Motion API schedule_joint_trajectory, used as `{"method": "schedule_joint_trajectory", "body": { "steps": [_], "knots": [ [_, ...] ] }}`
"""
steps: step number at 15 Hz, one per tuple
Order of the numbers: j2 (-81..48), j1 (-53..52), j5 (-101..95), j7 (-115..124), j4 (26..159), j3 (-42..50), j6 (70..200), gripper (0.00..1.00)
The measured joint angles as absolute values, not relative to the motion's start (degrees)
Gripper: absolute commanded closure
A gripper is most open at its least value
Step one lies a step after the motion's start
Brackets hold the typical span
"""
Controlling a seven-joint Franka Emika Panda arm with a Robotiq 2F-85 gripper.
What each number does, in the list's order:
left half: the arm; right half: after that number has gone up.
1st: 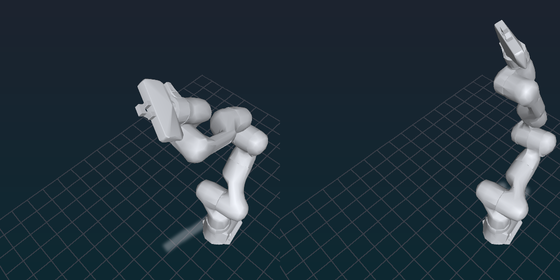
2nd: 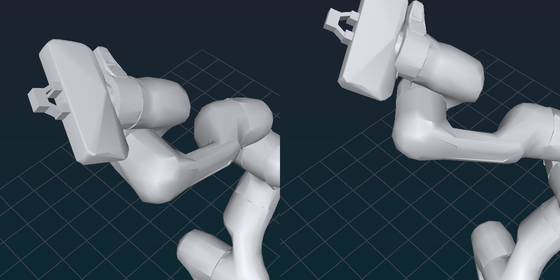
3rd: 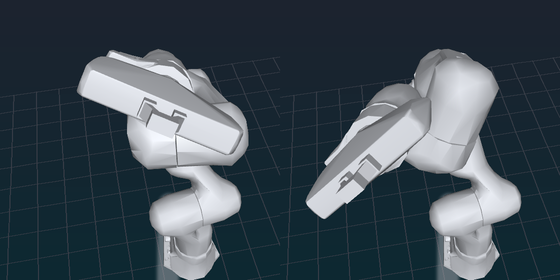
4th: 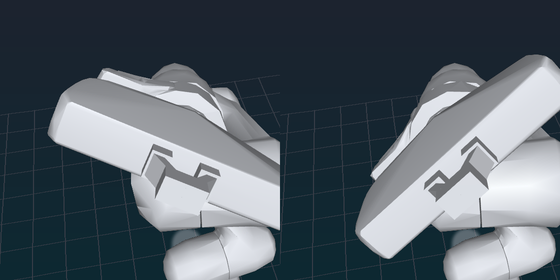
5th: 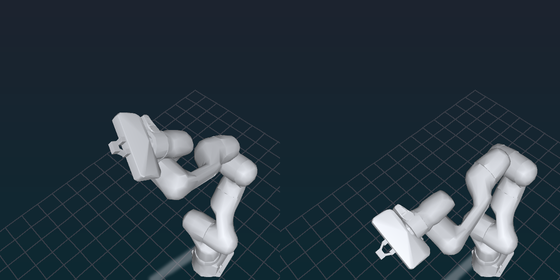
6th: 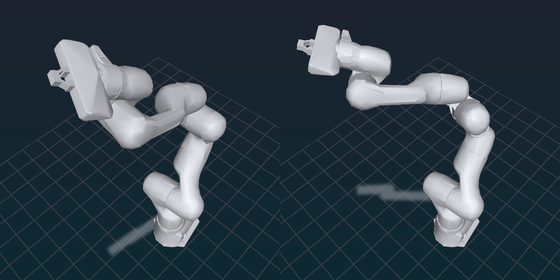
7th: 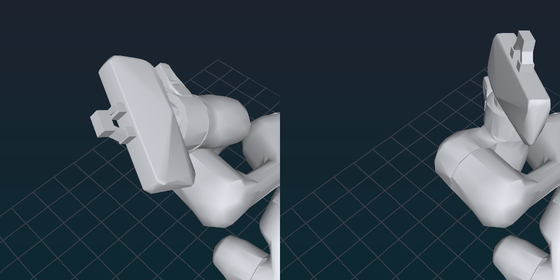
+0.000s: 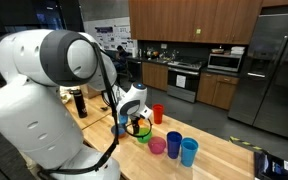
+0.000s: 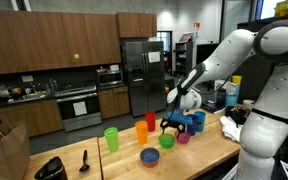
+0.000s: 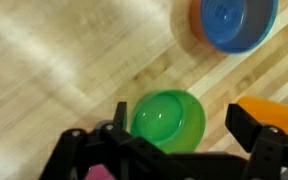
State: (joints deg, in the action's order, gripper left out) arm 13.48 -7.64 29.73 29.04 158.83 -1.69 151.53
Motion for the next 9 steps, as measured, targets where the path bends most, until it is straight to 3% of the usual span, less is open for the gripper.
{"method": "schedule_joint_trajectory", "body": {
  "steps": [9],
  "knots": [
    [14.5, -12.6, 37.41, 21.76, 158.71, -2.78, 144.45, 0.0]
  ]
}}
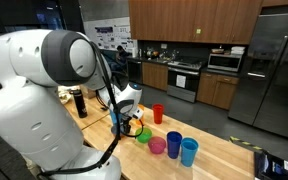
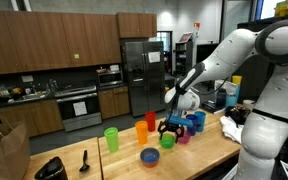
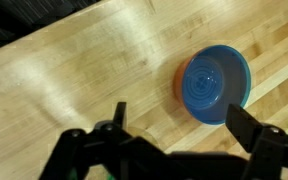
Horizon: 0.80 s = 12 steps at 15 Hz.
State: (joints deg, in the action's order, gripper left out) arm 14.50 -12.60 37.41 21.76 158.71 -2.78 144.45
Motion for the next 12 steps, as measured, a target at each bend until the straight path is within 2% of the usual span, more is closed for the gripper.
{"method": "schedule_joint_trajectory", "body": {
  "steps": [12],
  "knots": [
    [13.98, -10.37, 36.89, 21.74, 158.29, -4.5, 145.23, 0.0]
  ]
}}
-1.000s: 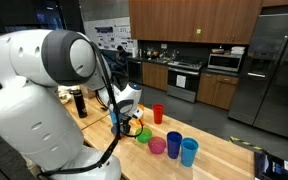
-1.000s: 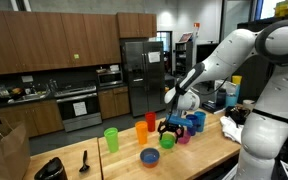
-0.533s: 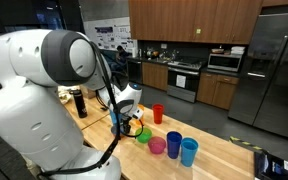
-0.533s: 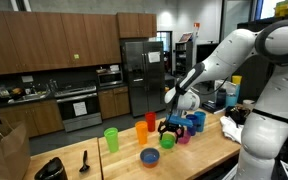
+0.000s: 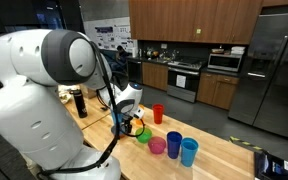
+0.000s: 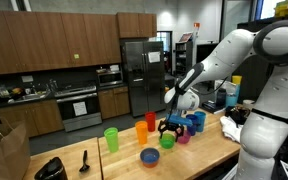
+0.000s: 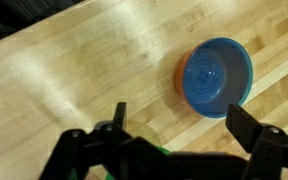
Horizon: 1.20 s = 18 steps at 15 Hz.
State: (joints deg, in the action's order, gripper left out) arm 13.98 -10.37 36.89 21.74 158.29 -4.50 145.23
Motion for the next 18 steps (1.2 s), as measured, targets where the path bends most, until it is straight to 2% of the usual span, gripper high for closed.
{"method": "schedule_joint_trajectory", "body": {
  "steps": [7, 18],
  "knots": [
    [10.51, -9.07, 34.53, 18.01, 156.33, -4.66, 145.68, 0.0],
    [-3.51, -9.48, 30.18, 10.06, 146.85, -7.71, 147.43, 0.0]
  ]
}}
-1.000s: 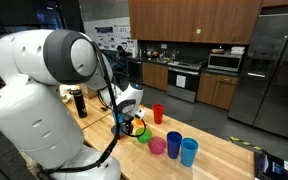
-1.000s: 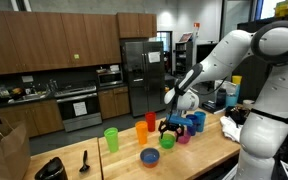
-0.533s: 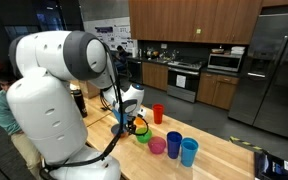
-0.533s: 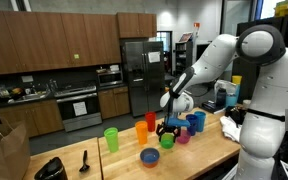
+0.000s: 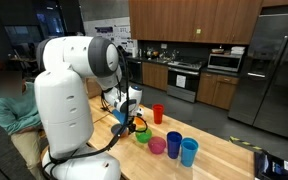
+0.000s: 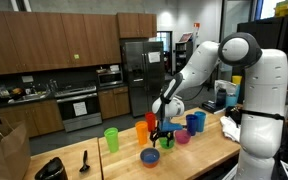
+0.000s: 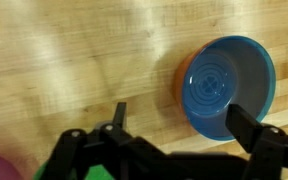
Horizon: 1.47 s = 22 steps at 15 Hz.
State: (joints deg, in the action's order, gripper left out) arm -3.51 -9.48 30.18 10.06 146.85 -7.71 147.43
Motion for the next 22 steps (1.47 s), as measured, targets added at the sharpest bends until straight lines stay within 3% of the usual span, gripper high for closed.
{"method": "schedule_joint_trajectory", "body": {
  "steps": [5, 8, 19, 20, 22],
  "knots": [
    [-7.46, -10.29, 27.92, 10.11, 143.45, -10.09, 147.54, 0.01],
    [-9.17, -10.74, 24.5, 10.9, 142.11, -10.41, 147.61, 0.11],
    [-13.31, -10.94, 16.45, 13.0, 138.51, -10.36, 147.62, 0.97],
    [-13.47, -10.99, 15.76, 13.29, 138.4, -10.34, 147.62, 0.63],
    [-13.73, -11.22, 14.43, 14.21, 138.11, -10.3, 147.62, 0.58]
  ]
}}
